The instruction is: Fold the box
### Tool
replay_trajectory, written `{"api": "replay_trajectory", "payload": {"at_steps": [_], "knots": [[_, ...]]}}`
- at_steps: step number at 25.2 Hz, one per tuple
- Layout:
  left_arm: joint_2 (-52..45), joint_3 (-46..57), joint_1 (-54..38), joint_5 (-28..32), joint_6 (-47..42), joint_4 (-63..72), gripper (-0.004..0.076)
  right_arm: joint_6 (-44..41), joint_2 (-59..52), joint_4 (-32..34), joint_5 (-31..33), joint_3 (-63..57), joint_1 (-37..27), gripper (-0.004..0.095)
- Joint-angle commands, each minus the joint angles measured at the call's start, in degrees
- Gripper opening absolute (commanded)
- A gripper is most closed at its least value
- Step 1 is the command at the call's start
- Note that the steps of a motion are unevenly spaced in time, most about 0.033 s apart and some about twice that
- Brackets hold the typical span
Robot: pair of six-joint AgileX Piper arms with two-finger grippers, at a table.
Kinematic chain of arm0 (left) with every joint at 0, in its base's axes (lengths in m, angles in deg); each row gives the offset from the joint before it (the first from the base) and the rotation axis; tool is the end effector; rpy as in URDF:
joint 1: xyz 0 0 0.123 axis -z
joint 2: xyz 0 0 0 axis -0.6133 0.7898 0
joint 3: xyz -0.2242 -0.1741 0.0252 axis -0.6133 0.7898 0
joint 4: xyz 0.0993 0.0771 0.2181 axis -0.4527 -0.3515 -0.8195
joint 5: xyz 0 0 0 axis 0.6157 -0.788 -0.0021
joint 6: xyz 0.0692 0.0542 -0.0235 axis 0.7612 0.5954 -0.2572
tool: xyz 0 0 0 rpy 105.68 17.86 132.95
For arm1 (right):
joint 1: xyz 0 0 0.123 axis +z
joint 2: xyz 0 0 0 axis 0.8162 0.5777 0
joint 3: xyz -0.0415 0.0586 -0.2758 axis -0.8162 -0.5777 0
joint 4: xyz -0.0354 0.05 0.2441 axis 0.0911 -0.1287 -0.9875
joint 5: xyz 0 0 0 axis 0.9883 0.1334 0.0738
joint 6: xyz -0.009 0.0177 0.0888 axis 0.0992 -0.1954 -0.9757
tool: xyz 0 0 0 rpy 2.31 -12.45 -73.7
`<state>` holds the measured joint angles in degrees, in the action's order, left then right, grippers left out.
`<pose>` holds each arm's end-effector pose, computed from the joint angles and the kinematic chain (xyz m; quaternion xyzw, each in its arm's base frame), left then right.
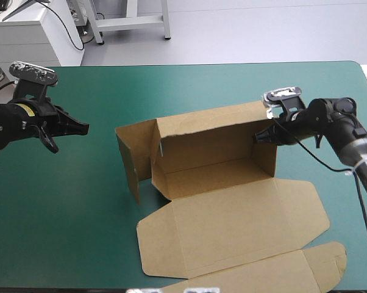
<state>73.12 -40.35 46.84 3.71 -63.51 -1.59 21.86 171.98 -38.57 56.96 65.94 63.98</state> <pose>0.2284 -0.0335 0.4541 0.1352 0.9103 0.0117 0.3911 0.3232 0.0664 0.3199 -0.1479 0.9510 0.0789 0.2599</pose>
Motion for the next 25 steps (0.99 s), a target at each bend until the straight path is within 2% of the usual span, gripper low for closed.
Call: {"api": "replay_trajectory", "payload": {"at_steps": [1,4,6,8,12,14,21,25], "knots": [[-1.2,-1.6,0.0,3.3,-0.3,0.2,0.0008,-0.9,7.5,-0.3,-0.4,7.7,-0.3,-0.0019],[-1.2,-1.6,0.0,3.6,-0.3,0.2,0.0008,-1.6,14.9,-0.6,4.3,17.2,-0.3,0.0012],[-1.2,-1.6,0.0,4.0,-0.3,0.2,0.0008,-1.1,18.8,-0.6,7.8,22.5,-0.3,0.0140],[-1.2,-1.6,0.0,4.0,-0.3,0.1,0.0008,-0.6,20.4,-1.5,8.8,26.3,-0.3,0.0359],[-1.2,-1.6,0.0,3.9,-0.3,0.1,0.0008,-0.3,20.3,-2.0,9.5,29.4,-0.3,0.0544],[-1.1,-1.6,0.0,3.8,-0.3,0.1,0.0008,-0.3,20.3,-1.9,10.2,30.6,-0.3,0.0570],[-0.9,-1.6,0.0,3.2,-0.3,0.1,0.0008,-0.5,20.4,-1.4,15.1,31.5,-0.3,0.0569],[-0.9,-1.6,0.0,3.2,-0.3,0.1,0.0008,-0.5,20.4,0.8,15.0,31.5,-0.3,0.0571]]}}
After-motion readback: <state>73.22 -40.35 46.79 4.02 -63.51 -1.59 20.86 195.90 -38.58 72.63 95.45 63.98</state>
